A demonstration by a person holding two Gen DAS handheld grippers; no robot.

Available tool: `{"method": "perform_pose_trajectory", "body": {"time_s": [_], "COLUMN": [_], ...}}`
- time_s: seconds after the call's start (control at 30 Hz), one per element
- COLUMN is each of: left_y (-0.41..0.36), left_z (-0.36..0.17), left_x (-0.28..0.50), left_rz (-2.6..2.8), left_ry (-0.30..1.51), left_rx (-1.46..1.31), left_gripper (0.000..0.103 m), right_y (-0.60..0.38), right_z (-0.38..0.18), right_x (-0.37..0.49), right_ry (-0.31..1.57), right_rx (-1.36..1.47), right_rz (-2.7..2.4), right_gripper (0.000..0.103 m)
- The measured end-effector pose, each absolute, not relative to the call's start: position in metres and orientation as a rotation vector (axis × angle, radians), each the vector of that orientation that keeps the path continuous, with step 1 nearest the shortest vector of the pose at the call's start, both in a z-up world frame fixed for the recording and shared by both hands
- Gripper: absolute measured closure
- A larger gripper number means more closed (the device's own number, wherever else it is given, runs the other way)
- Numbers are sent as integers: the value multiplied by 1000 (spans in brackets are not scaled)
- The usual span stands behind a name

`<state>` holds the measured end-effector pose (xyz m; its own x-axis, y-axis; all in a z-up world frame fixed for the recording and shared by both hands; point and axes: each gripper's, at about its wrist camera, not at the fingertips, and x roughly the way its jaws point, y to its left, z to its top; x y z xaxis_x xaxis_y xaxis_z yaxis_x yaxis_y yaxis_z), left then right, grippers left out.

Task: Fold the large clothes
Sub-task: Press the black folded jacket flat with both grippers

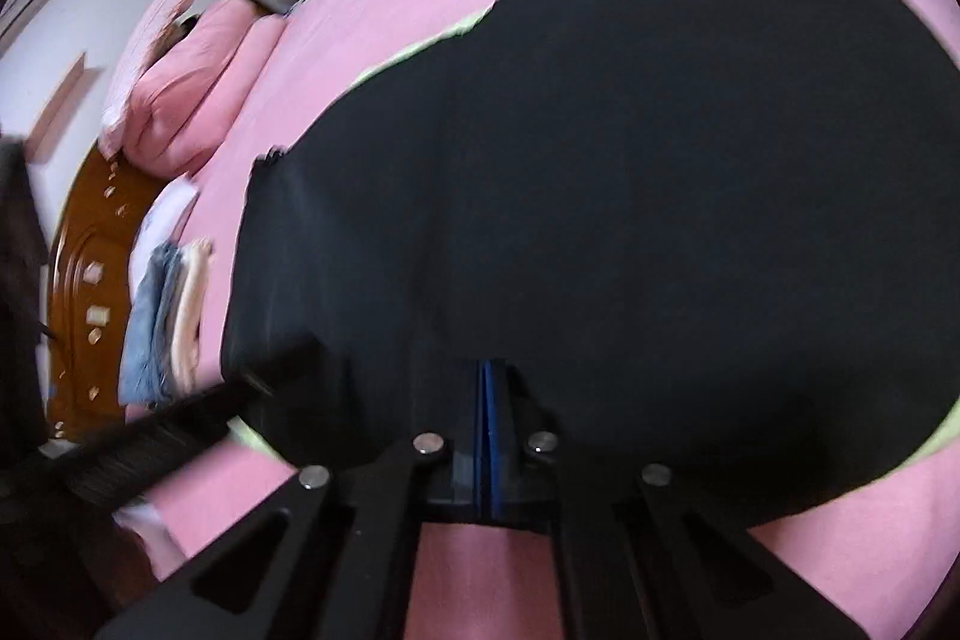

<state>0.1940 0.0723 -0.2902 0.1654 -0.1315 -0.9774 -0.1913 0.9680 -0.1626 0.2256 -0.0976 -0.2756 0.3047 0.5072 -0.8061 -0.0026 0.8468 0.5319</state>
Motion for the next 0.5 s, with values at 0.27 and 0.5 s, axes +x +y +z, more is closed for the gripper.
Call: {"method": "perform_pose_trajectory", "body": {"time_s": [0.27, 0.5], "left_y": [140, 249], "left_z": [-297, -297], "left_x": [182, 159], "left_rz": [372, 649], "left_ry": [1353, 1324], "left_rx": [-117, -206], "left_gripper": [97, 96], "right_y": [-183, -281], "right_z": [-275, -252], "right_x": [217, 205], "right_ry": [1265, 1194], "right_rx": [198, 174], "right_rz": [152, -299], "right_gripper": [103, 103]}}
